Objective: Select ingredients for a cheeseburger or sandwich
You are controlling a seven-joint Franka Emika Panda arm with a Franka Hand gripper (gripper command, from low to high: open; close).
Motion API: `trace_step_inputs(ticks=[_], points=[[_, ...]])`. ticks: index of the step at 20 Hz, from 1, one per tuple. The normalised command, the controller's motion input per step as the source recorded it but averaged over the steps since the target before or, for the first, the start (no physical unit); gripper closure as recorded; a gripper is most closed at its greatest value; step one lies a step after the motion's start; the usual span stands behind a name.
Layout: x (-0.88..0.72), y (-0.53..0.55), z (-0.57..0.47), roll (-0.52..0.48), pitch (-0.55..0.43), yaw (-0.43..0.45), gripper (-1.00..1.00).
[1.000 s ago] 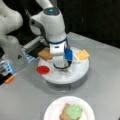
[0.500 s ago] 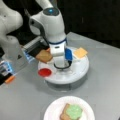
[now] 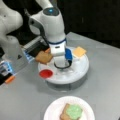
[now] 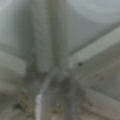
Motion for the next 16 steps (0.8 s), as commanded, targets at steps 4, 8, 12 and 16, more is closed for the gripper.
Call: trace_step_inputs(ticks=[4, 8, 12, 16], points=[[-0.32, -0.05, -0.09, 0.025, -0.027, 0.218, -1.0], [-0.33, 0.01, -0.11, 0.047, -0.03, 0.171, -1.0], [-0.32, 0.02, -0.12, 0.043, -0.038, 0.149, -1.0], [-0.3, 0.06, -0.14, 0.051, -0.045, 0.145, -1.0]])
